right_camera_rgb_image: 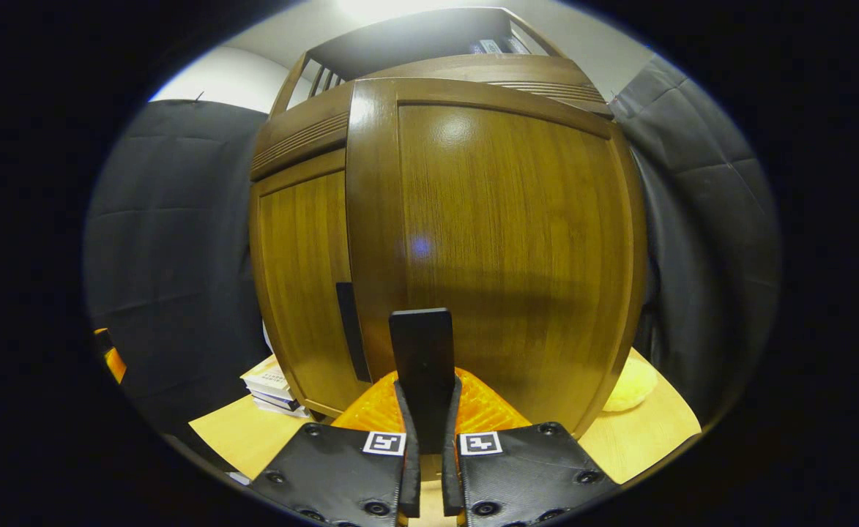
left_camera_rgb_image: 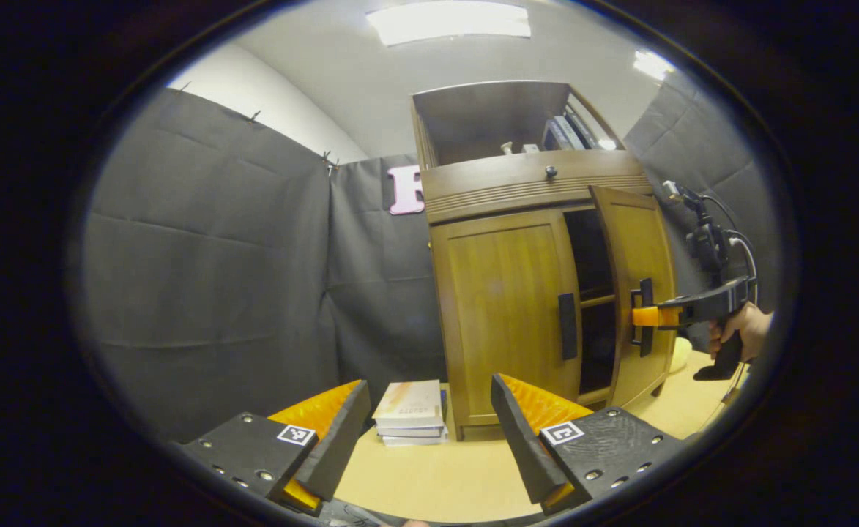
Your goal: Open the right door of the double-door shoe cabinet with the right hand, and open the left door with the left hand.
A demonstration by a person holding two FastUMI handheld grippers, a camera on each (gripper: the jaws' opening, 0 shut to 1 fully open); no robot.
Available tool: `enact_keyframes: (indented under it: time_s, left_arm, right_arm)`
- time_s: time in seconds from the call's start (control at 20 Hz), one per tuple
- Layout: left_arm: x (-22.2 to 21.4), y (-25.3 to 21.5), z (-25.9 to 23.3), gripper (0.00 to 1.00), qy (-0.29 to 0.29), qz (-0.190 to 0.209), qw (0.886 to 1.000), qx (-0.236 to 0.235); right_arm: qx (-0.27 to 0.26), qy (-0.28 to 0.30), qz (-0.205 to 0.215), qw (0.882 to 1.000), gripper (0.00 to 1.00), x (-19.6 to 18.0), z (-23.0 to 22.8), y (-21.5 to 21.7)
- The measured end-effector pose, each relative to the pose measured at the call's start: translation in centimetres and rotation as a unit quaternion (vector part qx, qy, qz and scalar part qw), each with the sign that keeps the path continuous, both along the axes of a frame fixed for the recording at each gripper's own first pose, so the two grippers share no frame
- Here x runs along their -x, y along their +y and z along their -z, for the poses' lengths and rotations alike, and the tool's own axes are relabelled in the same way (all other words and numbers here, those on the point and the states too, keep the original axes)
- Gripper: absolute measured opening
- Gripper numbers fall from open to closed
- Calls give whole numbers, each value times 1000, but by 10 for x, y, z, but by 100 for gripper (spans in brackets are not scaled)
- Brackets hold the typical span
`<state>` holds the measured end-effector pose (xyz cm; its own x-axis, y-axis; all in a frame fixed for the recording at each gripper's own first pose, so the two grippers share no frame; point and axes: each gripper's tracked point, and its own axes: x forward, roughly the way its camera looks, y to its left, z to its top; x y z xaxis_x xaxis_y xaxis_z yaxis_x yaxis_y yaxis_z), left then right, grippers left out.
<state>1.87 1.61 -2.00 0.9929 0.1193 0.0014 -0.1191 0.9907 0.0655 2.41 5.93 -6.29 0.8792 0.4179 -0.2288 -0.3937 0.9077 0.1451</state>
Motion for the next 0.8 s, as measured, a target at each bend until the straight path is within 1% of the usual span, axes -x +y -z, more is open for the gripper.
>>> enact_keyframes:
  time_s: [0.05, 0.1, 0.15, 0.35, 0.45, 0.55, 0.8]
  left_arm:
    - [0, 0, 1, 95, -1, 4, 1000, 1]
    - [0, -1, 1, 95, -1, 8, 1000, 2]
    - [0, -3, 2, 95, -2, 13, 1000, 3]
    - [3, -10, -1, 95, -7, 33, 999, 6]
    - [3, -16, -2, 95, -8, 46, 999, 8]
    - [-1, -33, -3, 95, -10, 57, 998, 12]
    - [2, -54, -5, 95, -16, 84, 996, 14]
  right_arm:
    - [1, 2, -1, 1000, 13, 3, 0, -4]
    - [2, 3, -1, 1000, 10, 8, 0, -8]
    - [3, 4, -2, 1000, 13, 13, 1, -13]
    - [7, 4, 6, 1000, 13, 29, -2, -34]
    - [9, 4, 13, 1000, 13, 38, -1, -45]
    - [11, 4, 21, 1000, 13, 47, -3, -56]
    - [7, 3, 47, 999, 12, 60, -5, -88]
